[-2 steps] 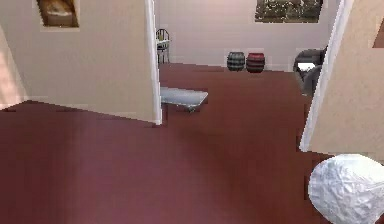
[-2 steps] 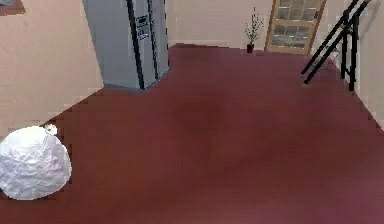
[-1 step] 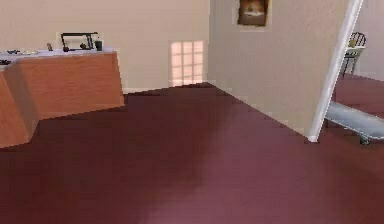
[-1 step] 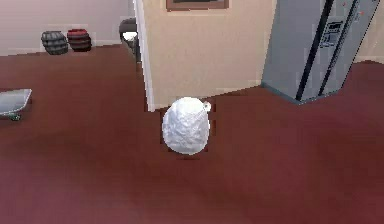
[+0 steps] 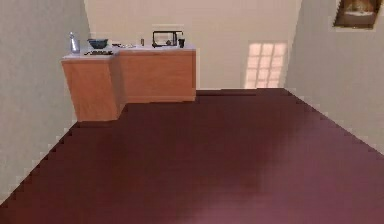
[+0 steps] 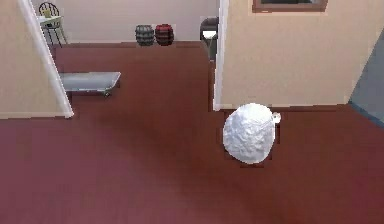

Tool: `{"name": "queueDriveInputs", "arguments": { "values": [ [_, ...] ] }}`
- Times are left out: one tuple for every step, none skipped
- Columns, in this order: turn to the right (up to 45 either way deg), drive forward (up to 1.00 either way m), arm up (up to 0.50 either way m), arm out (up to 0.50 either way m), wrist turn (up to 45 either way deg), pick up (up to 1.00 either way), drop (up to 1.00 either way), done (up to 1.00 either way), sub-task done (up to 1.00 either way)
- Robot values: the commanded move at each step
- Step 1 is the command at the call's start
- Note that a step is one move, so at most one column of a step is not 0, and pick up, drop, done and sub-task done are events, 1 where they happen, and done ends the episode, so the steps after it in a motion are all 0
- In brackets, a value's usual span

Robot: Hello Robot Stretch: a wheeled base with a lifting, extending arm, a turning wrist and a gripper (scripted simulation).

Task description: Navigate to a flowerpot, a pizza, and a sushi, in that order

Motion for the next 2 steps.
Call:
{"name": "queueDriveInputs", "arguments": {
  "values": [
    [0.0, 0.35, 0.0, 0.0, 0.0, 0.0, 0.0, 0.0, 0.0],
    [-12.0, 0.0, 0.0, 0.0, 0.0, 0.0, 0.0, 0.0, 0.0]
  ]
}}
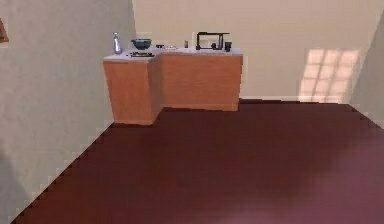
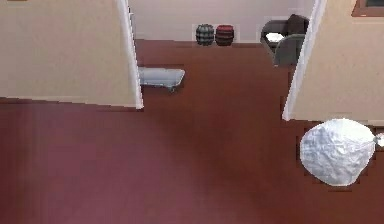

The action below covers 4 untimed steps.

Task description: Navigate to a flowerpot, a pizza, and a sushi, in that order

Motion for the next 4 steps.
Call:
{"name": "queueDriveInputs", "arguments": {
  "values": [
    [0.0, 1.0, 0.0, 0.0, 0.0, 0.0, 0.0, 0.0, 0.0],
    [0.0, 1.0, 0.0, 0.0, 0.0, 0.0, 0.0, 0.0, 0.0],
    [0.0, 0.5, 0.0, 0.0, 0.0, 0.0, 0.0, 0.0, 0.0],
    [-18.0, 0.0, 0.0, 0.0, 0.0, 0.0, 0.0, 0.0, 0.0]
  ]
}}
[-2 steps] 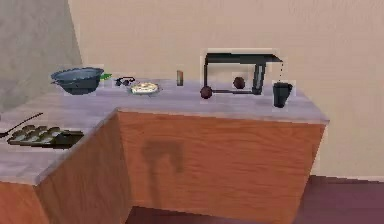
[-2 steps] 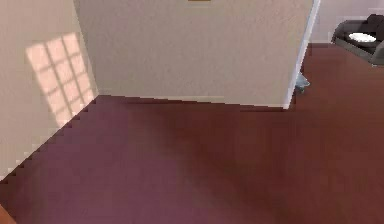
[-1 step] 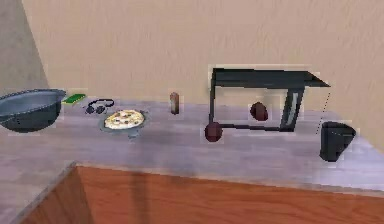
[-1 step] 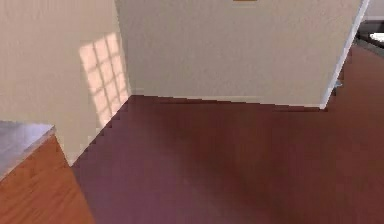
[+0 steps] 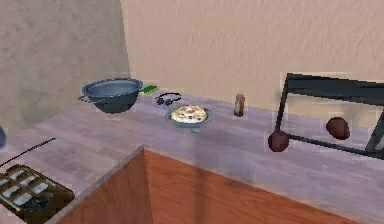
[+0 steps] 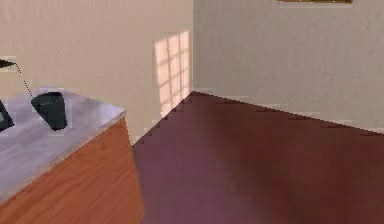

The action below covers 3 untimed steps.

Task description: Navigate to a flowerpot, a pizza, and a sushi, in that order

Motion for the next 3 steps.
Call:
{"name": "queueDriveInputs", "arguments": {
  "values": [
    [0.0, 0.0, 0.0, 0.0, 0.0, 0.0, 0.0, 0.0, 1.0],
    [-42.0, 0.0, 0.0, 0.0, 0.0, 0.0, 0.0, 0.0, 0.0],
    [0.0, 0.0, 0.0, 0.0, 0.0, 0.0, 0.0, 1.0, 0.0]
  ]
}}
